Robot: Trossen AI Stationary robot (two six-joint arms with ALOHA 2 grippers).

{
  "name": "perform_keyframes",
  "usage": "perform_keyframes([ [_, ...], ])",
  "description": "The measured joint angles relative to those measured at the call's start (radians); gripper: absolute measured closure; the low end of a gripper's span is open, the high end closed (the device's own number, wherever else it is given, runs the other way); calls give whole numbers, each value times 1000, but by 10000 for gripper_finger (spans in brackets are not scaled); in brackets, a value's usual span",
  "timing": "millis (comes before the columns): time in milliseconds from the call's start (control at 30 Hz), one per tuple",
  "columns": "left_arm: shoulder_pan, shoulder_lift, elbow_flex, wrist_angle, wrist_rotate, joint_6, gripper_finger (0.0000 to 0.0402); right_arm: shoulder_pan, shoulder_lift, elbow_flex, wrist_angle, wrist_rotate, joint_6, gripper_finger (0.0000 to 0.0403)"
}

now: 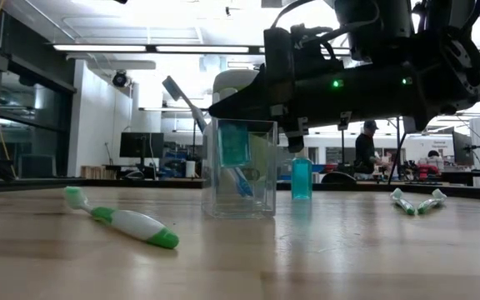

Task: Pick & Place toothbrushing station
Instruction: Put the bottom mouthwash into the transparent organizer, then put the mouthwash into the transparent organizer

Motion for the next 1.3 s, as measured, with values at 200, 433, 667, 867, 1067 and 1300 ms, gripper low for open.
perform_keyframes([
  [200,0,0,0,0,0,0,222,-1,0,0,1,-3,8,304],
  [433,0,0,0,0,0,0,222,-2,0,0,1,-28,8,311],
  [667,0,0,0,5,0,0,222,-3,0,0,2,-31,26,277],
  [867,0,0,0,5,0,0,222,-3,1,0,0,-28,21,314],
  [1067,0,0,0,5,0,0,222,-2,2,0,-1,-28,1,355],
  [1300,0,0,0,5,0,0,222,-7,2,-1,-1,-33,-15,377],
])
